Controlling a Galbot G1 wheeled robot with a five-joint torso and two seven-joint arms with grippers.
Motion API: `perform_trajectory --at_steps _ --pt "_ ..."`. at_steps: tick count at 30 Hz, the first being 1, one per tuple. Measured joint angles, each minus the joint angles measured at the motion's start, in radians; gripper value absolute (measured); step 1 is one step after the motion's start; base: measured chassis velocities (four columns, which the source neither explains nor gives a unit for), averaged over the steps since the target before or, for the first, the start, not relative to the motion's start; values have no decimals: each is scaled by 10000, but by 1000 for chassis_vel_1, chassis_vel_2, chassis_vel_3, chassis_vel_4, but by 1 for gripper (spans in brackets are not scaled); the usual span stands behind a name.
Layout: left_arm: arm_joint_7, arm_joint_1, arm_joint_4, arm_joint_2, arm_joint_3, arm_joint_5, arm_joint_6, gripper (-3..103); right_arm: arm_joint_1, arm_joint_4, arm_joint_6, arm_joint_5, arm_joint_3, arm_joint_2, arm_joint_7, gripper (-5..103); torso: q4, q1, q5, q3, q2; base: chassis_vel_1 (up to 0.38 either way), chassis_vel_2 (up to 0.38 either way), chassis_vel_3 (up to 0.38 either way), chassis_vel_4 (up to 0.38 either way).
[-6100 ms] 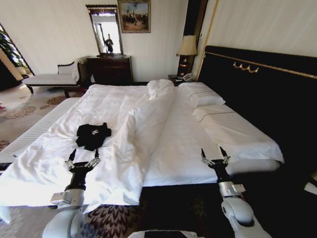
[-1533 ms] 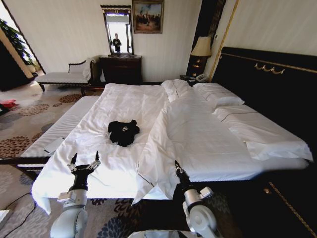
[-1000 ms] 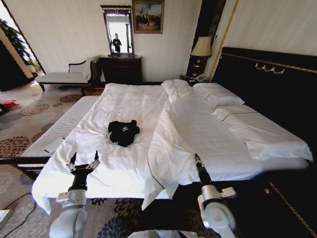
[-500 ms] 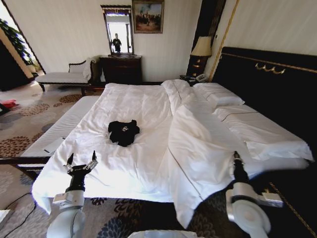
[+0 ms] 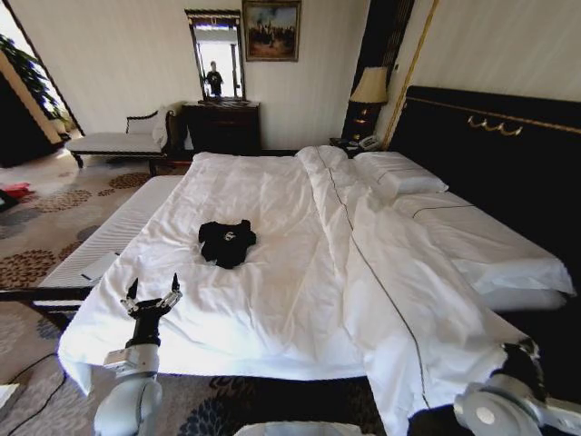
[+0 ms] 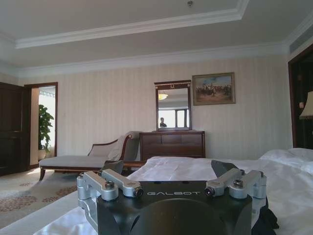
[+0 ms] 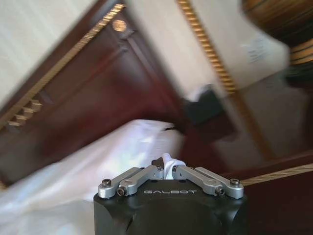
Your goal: Fold the clothes on the bed.
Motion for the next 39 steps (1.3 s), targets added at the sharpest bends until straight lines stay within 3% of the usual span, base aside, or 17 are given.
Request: perform_trajectory --at_steps 15,20,21,22,23,25,28,33,34,39 --pt "-1 -605 902 336 319 -397 26 100 -398 -1059 -176 -329 794 232 517 0 11 2 -1 1 0 0 0 0 0" --pt "-4 -757 1070 532 389 -563 38 100 -335 -1305 -391 -479 828 316 509 0 3 1 -3 0 0 0 0 0 0" --pt "-6 -810 1125 570 412 -574 43 100 -241 -1397 -453 -530 732 347 490 -2 -9 2 -6 0 0 0 0 0 0" --pt "-12 -851 1169 596 431 -576 51 100 -163 -1431 -461 -588 642 375 407 3 -23 1 -8 0 0 0 0 0 0" --pt "-12 -851 1169 596 431 -576 51 100 -163 -1431 -461 -588 642 375 407 3 -23 1 -8 0 0 0 0 0 0" --pt "-10 -900 1232 609 464 -576 54 100 -24 -1383 -459 -714 462 412 108 14 -23 0 -6 0 0 0 0 0 0" --pt "-10 -916 1266 605 457 -570 54 100 -32 -1098 -534 -751 384 425 32 25 -7 0 -9 0 0 0 0 0 0" --pt "-10 -908 1277 533 295 -535 54 100 -300 -121 -1134 -569 490 363 662 46 -5 0 -8 0 0 0 0 0 0" --pt "-10 -908 1277 533 295 -535 54 100 -300 -121 -1134 -569 490 363 662 46 -5 0 -8 0 0 0 0 0 0" --pt "-10 -756 1061 403 204 -378 57 100 -166 616 -1502 -395 391 90 782 69 -2 0 -7 0 0 0 0 0 0"
